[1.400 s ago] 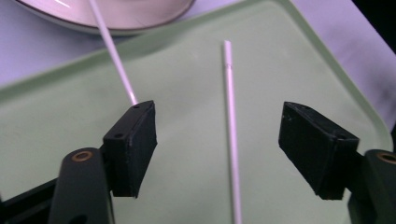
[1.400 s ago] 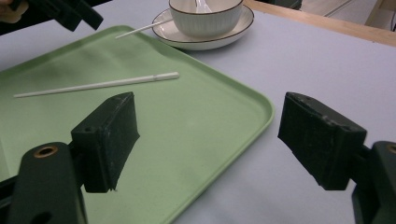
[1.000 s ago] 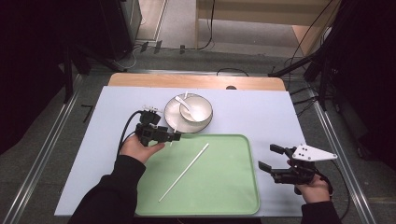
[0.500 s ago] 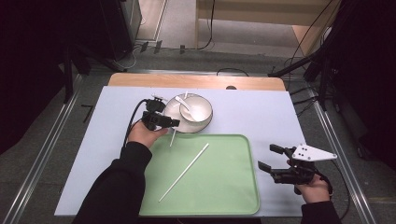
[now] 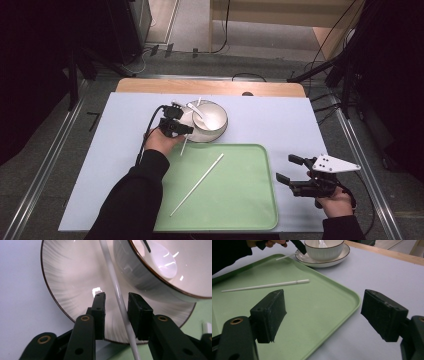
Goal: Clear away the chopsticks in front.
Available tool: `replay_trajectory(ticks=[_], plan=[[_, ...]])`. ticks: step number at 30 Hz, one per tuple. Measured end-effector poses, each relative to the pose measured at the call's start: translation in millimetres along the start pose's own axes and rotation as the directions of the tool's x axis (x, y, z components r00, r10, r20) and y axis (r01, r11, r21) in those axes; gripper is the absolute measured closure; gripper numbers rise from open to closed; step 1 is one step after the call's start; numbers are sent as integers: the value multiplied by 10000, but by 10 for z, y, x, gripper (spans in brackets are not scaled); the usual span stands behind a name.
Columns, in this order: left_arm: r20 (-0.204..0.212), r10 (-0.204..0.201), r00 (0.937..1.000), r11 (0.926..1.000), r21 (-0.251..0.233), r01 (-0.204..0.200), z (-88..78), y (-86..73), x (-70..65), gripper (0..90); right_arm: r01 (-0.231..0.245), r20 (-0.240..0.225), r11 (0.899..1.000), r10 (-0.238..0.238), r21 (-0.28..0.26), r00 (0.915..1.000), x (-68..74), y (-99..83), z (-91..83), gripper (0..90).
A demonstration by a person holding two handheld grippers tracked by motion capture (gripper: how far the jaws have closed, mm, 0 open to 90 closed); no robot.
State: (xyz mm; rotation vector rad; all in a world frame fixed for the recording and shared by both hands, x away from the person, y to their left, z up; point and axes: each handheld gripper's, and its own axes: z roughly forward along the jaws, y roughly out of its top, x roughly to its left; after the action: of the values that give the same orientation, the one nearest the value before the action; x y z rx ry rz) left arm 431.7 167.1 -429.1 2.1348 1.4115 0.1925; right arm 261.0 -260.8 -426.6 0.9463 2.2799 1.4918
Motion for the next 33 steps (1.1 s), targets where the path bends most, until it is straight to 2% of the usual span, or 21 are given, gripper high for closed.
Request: replay_trajectory(ticks=[2, 6, 9, 11, 12, 18, 26, 33], plan=[[-106, -66, 9999, 10000, -50, 65, 35, 0, 0, 743, -1, -9, 10000, 1, 2, 10000, 0, 0, 0, 204], [-266, -192, 9995, 9994, 282, 199, 106, -12, 27, 796, 22, -9, 10000, -22, -21, 10000, -2, 0, -1, 204], [-349, -327, 9989, 9993, 174, 333, 119, -11, 21, 848, 23, -26, 10000, -23, -18, 10000, -1, 0, 0, 204], [-417, -370, 9984, 9992, 159, 377, 121, -10, 16, 846, 9, -26, 10000, -9, -14, 10000, 0, 1, 0, 204], [-413, -514, 9978, 9985, 148, 520, 119, -7, 17, 851, 12, -23, 10000, -12, -19, 10000, 0, 1, 0, 204], [-272, -817, 9963, 9966, 61, 819, 94, 0, 41, 856, 17, -21, 10000, -17, -28, 10000, 0, 1, -1, 204], [-230, -986, 9949, 9951, 76, 988, -85, 6, 140, 859, 2, 8, 10000, -2, -45, 10000, -2, 0, -6, 205], [-74, -983, 9951, 9946, -347, 980, -389, -13, 217, 858, -15, 25, 10000, 15, -11, 10000, -1, -1, -3, 204]])
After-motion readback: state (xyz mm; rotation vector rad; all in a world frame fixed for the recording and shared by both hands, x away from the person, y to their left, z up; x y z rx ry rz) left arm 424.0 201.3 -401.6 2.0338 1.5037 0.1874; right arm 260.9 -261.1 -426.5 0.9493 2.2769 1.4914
